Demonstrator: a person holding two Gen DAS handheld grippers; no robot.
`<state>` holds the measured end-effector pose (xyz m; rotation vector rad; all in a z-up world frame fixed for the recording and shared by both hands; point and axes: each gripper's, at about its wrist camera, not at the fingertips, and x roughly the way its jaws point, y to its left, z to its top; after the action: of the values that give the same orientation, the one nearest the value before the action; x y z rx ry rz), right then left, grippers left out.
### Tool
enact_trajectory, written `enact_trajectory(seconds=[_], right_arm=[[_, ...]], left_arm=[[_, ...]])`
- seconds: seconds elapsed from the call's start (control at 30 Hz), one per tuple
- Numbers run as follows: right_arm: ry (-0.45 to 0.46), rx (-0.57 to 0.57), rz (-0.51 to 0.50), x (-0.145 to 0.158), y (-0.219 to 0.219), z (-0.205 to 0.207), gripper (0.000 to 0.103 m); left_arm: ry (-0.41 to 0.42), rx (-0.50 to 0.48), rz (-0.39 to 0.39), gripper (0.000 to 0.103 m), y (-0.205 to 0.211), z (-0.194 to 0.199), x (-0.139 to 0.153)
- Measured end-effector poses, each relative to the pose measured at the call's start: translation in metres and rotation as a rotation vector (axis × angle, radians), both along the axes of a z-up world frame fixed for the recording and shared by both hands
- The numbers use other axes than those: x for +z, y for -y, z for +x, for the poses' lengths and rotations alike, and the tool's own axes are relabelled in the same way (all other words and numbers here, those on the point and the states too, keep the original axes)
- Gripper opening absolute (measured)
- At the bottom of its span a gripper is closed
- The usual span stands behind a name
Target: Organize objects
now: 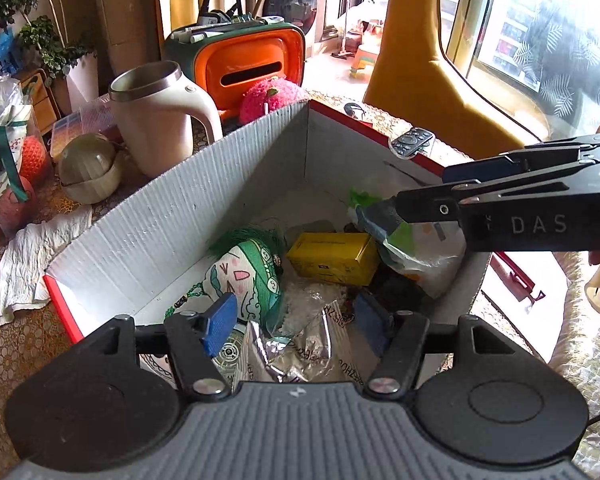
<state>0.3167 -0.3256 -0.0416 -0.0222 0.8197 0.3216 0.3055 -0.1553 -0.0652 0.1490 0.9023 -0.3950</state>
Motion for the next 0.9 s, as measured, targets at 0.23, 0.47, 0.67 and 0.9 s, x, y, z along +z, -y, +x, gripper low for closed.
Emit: enact_trajectory(seconds=[0.23, 0.47, 0.67, 0.9], right_arm=[[0.053, 0.044, 0.045, 0.022, -0.005, -0.034, 0.059], [0.123, 0.087, 0.075, 0.042, -0.013, -0.072, 0.067], [0.17, 0.098, 0.096, 0.052, -0.016, -0.1, 0.074], [0.204, 0.103, 0.129, 0.055, -0.018, -0.128, 0.083]], left_arm=[[0.068, 0.023, -0.023, 0.069, -0.017, -0.027, 0.03], [0.135, 0.033, -0.039, 0.069, -0.037, -0.061, 0.055], [0.196, 0.058, -0.06, 0.073, -0.056, -0.092, 0.073], [0.249, 0.086, -0.088, 0.082, -0.072, -0.123, 0.084]])
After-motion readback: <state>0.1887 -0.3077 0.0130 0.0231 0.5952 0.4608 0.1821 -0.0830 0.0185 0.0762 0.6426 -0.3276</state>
